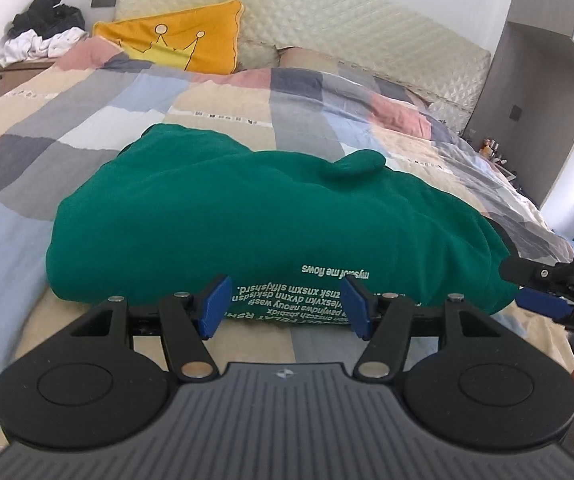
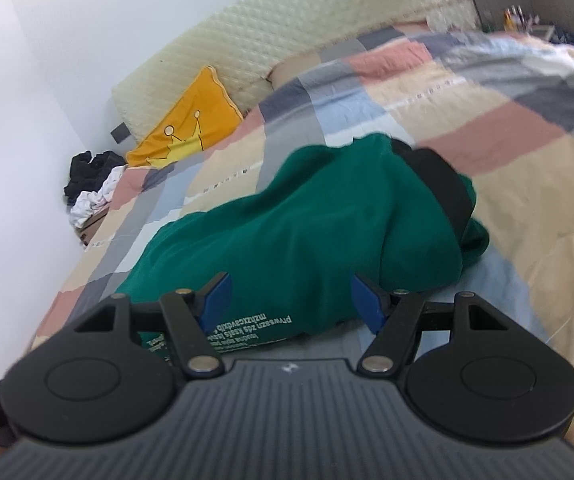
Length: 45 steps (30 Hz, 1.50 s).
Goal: Fold large clothes
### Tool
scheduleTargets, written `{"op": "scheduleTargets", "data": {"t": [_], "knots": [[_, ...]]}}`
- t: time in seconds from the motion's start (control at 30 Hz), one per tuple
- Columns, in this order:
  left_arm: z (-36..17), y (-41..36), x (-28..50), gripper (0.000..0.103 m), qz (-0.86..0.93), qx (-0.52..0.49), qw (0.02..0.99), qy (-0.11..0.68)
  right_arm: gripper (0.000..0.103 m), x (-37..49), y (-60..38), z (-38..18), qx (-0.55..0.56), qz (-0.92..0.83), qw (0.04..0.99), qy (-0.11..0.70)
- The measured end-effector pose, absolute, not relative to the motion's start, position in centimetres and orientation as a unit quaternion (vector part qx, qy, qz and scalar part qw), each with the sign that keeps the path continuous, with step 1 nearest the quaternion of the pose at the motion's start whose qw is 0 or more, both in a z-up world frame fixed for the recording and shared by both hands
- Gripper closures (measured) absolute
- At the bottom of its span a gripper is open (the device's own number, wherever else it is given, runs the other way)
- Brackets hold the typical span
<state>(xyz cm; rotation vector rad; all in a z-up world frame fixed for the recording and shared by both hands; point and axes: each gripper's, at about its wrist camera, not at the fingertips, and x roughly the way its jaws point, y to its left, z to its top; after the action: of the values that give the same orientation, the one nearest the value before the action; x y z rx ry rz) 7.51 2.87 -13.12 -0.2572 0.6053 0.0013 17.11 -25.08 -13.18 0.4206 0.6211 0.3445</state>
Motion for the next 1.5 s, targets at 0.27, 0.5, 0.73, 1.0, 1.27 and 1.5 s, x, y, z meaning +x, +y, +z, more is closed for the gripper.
{"op": "scheduleTargets", "data": {"t": [0.27, 0.5, 0.73, 1.0, 1.27, 1.5], "knots": [[-14.0, 3.5, 8.9, 0.028, 0.012, -0.142, 0.939, 0.311, 0.0, 19.2, -25.7, -15.5, 0.285, 0.155, 0.885, 0.335], [-14.5, 3.9, 9.5, 0.015, 0.017, -0.157, 0.935, 0.317, 0.0, 21.9, -25.4, -18.9, 0.387, 0.154, 0.82, 0.393], [-15.2, 6.1, 9.5, 0.009, 0.015, -0.218, 0.923, 0.316, 0.0, 25.0, -25.1, -23.0, 0.54, 0.119, 0.725, 0.411], [-17.4, 9.3, 10.8, 0.007, -0.013, -0.358, 0.878, 0.318, 0.0, 25.9, -24.3, -25.2, 0.603, 0.102, 0.677, 0.409], [-20.7, 12.6, 12.0, 0.004, -0.035, -0.522, 0.795, 0.308, 0.062, 25.2, -24.5, -24.0, 0.572, 0.109, 0.698, 0.416], [-22.9, 14.2, 12.4, 0.002, -0.029, -0.6, 0.743, 0.295, 0.073, 24.3, -24.9, -21.8, 0.56, 0.141, 0.723, 0.38]]}}
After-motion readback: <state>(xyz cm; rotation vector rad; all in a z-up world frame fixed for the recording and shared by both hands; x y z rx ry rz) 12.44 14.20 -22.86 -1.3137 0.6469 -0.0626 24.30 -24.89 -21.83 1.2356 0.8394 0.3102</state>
